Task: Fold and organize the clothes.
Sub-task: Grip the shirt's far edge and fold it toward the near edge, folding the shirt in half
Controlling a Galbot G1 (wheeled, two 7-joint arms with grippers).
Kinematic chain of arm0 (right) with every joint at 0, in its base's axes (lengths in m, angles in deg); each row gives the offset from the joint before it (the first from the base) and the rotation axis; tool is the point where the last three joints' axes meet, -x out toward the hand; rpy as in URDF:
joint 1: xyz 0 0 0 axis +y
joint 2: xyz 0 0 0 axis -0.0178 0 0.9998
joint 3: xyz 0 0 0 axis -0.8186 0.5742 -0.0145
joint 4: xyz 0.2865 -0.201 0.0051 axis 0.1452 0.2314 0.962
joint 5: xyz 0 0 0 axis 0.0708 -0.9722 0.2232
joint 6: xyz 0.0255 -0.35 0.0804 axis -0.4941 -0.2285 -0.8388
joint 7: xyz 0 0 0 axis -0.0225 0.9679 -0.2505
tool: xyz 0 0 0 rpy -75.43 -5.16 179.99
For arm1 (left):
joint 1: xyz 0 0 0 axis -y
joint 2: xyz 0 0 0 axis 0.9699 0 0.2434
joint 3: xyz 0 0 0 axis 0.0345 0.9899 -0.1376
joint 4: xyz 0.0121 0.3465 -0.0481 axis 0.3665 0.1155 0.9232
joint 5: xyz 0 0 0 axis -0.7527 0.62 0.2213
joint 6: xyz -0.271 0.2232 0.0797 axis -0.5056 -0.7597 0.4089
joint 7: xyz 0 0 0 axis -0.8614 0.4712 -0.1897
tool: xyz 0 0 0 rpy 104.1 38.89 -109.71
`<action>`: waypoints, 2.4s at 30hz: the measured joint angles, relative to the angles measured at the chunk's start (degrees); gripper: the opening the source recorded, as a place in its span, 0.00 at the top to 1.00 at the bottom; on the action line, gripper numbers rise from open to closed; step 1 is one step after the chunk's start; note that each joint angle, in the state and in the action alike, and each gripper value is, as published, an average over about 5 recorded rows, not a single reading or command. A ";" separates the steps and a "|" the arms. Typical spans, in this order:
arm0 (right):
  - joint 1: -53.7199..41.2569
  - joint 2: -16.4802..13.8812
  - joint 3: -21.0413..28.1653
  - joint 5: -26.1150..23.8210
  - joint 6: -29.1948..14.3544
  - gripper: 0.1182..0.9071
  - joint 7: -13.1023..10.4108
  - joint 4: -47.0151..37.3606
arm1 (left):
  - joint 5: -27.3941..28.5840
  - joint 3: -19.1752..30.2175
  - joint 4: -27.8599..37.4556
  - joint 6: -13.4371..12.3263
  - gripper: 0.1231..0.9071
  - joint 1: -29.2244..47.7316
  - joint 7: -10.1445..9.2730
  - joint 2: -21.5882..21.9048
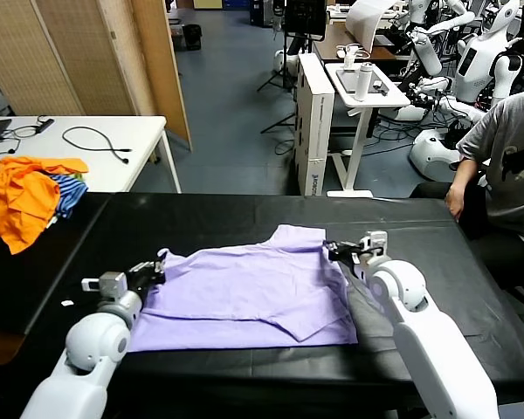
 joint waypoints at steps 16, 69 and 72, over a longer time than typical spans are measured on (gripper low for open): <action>5.43 -2.26 -2.98 3.20 -0.28 0.97 0.36 8.90 | 0.21 -0.38 2.76 -6.44 0.95 2.03 2.32 2.09; 6.12 -1.44 -1.80 2.52 0.13 0.97 -0.27 10.36 | -18.79 7.67 17.27 8.79 0.02 16.58 -0.44 11.03; 5.98 -1.41 -1.81 2.52 0.13 0.97 -0.29 10.32 | -19.29 7.94 18.00 9.03 0.07 17.24 -0.47 11.01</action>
